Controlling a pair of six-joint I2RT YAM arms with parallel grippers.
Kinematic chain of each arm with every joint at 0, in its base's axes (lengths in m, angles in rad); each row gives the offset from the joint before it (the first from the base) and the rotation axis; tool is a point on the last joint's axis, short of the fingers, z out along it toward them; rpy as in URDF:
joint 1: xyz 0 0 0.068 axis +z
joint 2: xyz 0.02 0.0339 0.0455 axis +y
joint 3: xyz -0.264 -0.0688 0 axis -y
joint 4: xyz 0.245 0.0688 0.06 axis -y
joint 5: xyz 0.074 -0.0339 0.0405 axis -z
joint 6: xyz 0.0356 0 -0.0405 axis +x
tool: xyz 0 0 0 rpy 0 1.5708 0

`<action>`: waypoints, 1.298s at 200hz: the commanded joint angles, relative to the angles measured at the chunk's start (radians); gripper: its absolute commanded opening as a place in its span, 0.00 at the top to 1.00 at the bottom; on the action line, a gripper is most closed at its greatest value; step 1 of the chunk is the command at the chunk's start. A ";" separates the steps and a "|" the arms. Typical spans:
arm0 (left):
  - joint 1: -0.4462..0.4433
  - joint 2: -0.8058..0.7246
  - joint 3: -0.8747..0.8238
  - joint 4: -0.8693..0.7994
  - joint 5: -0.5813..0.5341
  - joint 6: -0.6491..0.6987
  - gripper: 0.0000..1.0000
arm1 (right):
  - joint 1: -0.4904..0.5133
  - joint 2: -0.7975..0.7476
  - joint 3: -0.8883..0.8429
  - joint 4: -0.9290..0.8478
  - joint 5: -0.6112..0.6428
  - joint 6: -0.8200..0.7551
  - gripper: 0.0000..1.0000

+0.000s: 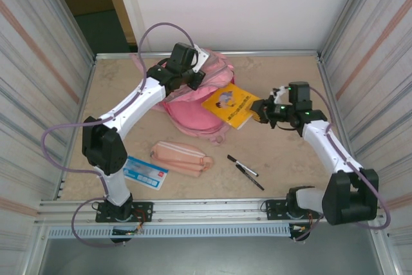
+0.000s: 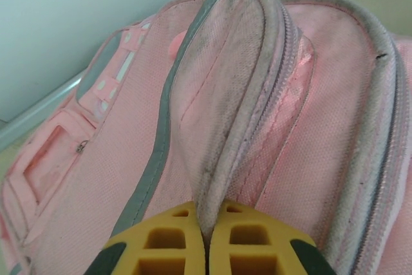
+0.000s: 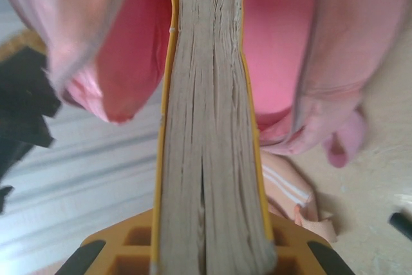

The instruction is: Pack the student bag

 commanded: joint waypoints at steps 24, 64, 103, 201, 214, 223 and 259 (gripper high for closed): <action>-0.002 -0.084 0.061 0.083 0.070 -0.126 1.00 | 0.128 0.155 0.039 0.364 0.221 0.199 1.00; -0.008 -0.096 0.044 0.091 0.125 -0.122 1.00 | 0.205 0.393 0.080 0.664 0.302 0.361 1.00; -0.015 -0.101 0.046 0.091 0.150 -0.098 1.00 | 0.220 0.554 0.115 0.872 0.265 0.544 1.00; -0.003 -0.116 0.008 0.114 0.086 -0.029 1.00 | 0.204 0.345 0.036 0.615 0.141 0.426 1.00; -0.003 -0.115 0.007 0.111 0.094 -0.036 1.00 | 0.201 0.296 0.029 0.561 0.129 0.400 1.00; -0.002 -0.116 0.008 0.107 0.102 -0.035 1.00 | 0.203 0.264 0.028 0.523 0.139 0.380 1.00; -0.003 -0.122 -0.002 0.107 0.111 -0.044 1.00 | 0.201 0.241 0.073 0.455 0.190 0.329 1.00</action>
